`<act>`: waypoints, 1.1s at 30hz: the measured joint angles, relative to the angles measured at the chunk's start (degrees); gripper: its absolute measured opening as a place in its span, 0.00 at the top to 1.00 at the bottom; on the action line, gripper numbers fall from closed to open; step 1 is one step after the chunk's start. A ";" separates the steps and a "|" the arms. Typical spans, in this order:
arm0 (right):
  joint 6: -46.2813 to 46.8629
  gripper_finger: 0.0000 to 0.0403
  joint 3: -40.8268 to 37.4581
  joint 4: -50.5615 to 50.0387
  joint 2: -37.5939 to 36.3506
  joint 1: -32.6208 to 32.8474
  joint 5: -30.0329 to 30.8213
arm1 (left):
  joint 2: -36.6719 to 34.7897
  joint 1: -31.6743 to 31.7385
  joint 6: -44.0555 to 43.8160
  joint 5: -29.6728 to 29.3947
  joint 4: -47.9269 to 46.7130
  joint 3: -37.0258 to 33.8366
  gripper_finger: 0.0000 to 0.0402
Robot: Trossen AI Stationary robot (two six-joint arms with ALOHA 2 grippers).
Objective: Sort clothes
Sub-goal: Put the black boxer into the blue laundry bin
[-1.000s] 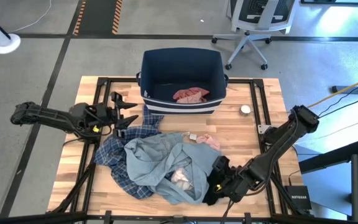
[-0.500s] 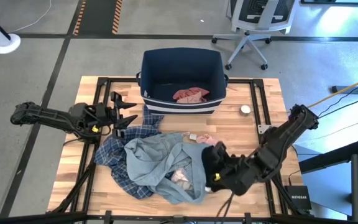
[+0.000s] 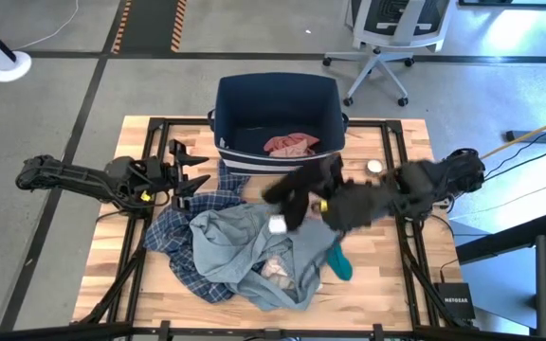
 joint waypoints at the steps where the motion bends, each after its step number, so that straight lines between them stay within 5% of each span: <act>1: -1.22 0.96 1.08 0.00 0.00 -1.58 0.33 | 0.00 0.00 0.02 0.00 0.00 0.00 0.48; 15: -20.14 0.95 13.39 13.82 -0.01 -22.96 -0.32 | 0.00 0.00 0.00 0.00 0.26 0.00 0.48; 33: -21.26 0.95 5.99 17.14 0.00 -40.66 -10.52 | 0.00 0.00 0.87 0.00 0.24 0.00 0.48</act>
